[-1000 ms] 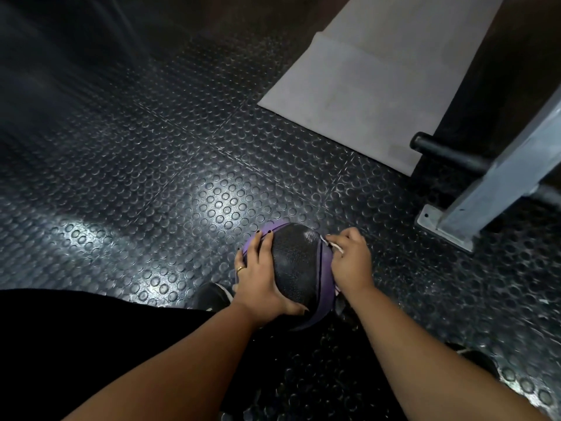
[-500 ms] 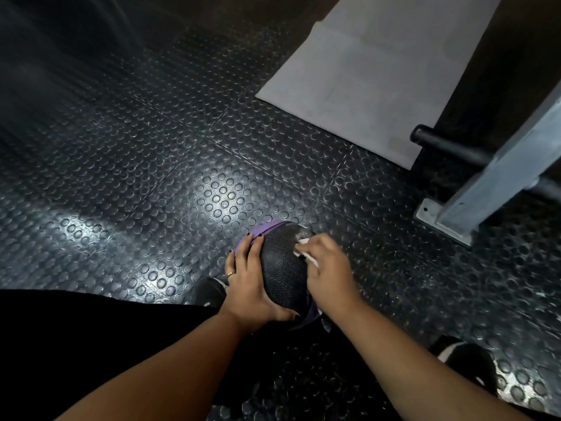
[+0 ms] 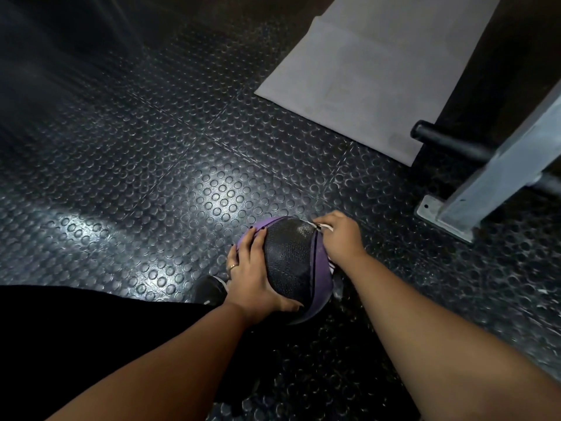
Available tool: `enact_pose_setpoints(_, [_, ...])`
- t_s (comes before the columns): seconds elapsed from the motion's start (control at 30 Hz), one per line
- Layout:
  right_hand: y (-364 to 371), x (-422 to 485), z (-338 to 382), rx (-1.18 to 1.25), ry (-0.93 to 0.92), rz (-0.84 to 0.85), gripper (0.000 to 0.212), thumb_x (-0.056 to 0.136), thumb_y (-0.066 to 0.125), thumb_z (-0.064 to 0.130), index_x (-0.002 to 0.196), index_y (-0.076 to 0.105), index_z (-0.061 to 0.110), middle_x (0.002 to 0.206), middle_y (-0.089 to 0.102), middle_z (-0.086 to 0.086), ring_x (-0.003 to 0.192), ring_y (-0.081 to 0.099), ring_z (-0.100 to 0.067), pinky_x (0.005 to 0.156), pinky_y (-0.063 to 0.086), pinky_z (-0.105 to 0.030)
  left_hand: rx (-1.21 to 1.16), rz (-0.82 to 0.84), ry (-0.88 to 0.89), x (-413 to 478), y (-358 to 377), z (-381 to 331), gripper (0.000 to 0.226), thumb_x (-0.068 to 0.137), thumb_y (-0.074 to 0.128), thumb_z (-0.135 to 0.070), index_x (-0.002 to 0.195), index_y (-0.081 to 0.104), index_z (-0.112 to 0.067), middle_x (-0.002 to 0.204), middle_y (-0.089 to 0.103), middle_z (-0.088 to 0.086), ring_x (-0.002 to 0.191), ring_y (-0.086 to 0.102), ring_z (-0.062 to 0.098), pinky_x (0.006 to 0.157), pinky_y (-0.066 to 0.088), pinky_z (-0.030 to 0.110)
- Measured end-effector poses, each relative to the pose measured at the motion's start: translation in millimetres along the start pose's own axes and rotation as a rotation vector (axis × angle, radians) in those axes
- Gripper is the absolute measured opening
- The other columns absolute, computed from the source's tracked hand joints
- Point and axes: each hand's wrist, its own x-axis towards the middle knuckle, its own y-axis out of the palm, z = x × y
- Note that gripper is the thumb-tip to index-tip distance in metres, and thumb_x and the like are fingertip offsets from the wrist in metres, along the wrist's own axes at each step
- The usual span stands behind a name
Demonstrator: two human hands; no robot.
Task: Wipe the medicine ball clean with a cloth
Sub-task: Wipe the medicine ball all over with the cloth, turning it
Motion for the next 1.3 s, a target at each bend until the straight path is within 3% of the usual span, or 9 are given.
enact_pose_setpoints(0.13, [0,-7,13,-0.012,-0.03,-0.007,0.034,0.085,0.048,-0.013,0.105,0.07,0.004,0.098,0.051,-0.002,0.079,0.053,-0.021,0.066,0.038,-0.022,-0.007,0.017,-0.018,10,-5,-6,0.157,0.029,0.091,-0.06,0.155,0.001,-0.037,0.154,-0.002,-0.026,0.148,-0.002,0.028,0.122,0.014,0.056])
enact_pose_setpoints(0.27, [5,-67,31,0.057,-0.159,-0.095,0.035,0.083,0.05,-0.012,0.109,0.066,0.005,0.108,0.05,0.0,0.101,0.054,-0.017,0.094,0.045,-0.024,-0.005,0.038,-0.035,19,-6,-6,0.159,0.022,0.081,-0.07,0.156,0.002,-0.035,0.156,0.001,-0.021,0.149,0.001,0.033,0.119,0.018,0.061])
enact_pose_setpoints(0.33, [10,-97,30,0.045,-0.232,-0.109,0.034,0.083,0.052,-0.009,0.111,0.064,0.005,0.11,0.051,0.0,0.105,0.054,-0.015,0.099,0.043,-0.023,0.012,0.027,-0.019,20,-3,-7,0.159,0.022,0.077,-0.076,0.156,0.002,-0.034,0.159,0.003,-0.014,0.151,0.001,0.034,0.119,0.017,0.063])
enact_pose_setpoints(0.57, [13,-78,32,0.0,-0.232,-0.213,0.031,0.083,0.055,-0.004,0.108,0.069,0.008,0.1,0.054,-0.001,0.094,0.053,-0.013,0.087,0.04,-0.016,0.037,-0.031,0.034,10,7,1,0.16,0.024,0.074,-0.078,0.157,0.003,-0.023,0.161,0.0,-0.007,0.153,-0.004,0.026,0.124,0.0,0.051])
enact_pose_setpoints(0.7, [8,-19,34,-0.043,-0.105,-0.084,0.035,0.082,0.051,-0.01,0.105,0.071,0.008,0.093,0.051,0.0,0.093,0.055,-0.021,0.081,0.041,-0.021,0.058,-0.055,0.07,4,8,3,0.16,0.022,0.07,-0.078,0.157,0.006,-0.02,0.16,0.002,-0.004,0.151,-0.005,0.018,0.124,-0.006,0.046])
enact_pose_setpoints(0.87, [6,25,28,-0.083,0.052,0.073,0.035,0.083,0.051,-0.01,0.105,0.072,0.008,0.118,0.058,-0.012,0.113,0.054,-0.029,0.085,0.04,-0.023,0.059,-0.031,0.031,8,5,-2,0.159,0.023,0.076,-0.075,0.157,0.004,-0.028,0.158,0.0,-0.014,0.15,-0.003,0.028,0.124,0.001,0.049])
enact_pose_setpoints(1.0, [6,1,32,-0.01,-0.042,-0.019,0.03,0.083,0.053,-0.011,0.096,0.072,0.008,0.1,0.054,-0.003,0.088,0.058,-0.024,0.072,0.043,-0.023,-0.001,0.006,-0.012,10,1,-2,0.157,0.024,0.081,-0.068,0.155,0.0,-0.037,0.156,-0.003,-0.022,0.149,-0.004,0.03,0.121,0.011,0.053])
enact_pose_setpoints(1.2, [-3,-65,33,0.056,-0.243,-0.062,0.03,0.081,0.058,-0.009,0.101,0.07,0.009,0.097,0.052,0.006,0.09,0.056,-0.01,0.086,0.044,-0.014,0.022,-0.037,0.044,5,7,-1,0.157,0.024,0.072,-0.074,0.157,0.005,-0.024,0.161,0.003,-0.002,0.15,-0.005,0.02,0.124,-0.002,0.047])
enact_pose_setpoints(1.3, [-3,-58,29,-0.012,-0.319,-0.056,0.031,0.08,0.057,-0.008,0.102,0.071,0.009,0.092,0.052,0.005,0.088,0.054,-0.011,0.083,0.041,-0.014,0.036,-0.048,0.039,-1,9,1,0.157,0.023,0.069,-0.077,0.157,0.006,-0.025,0.161,0.001,-0.004,0.151,-0.002,0.03,0.124,0.003,0.05])
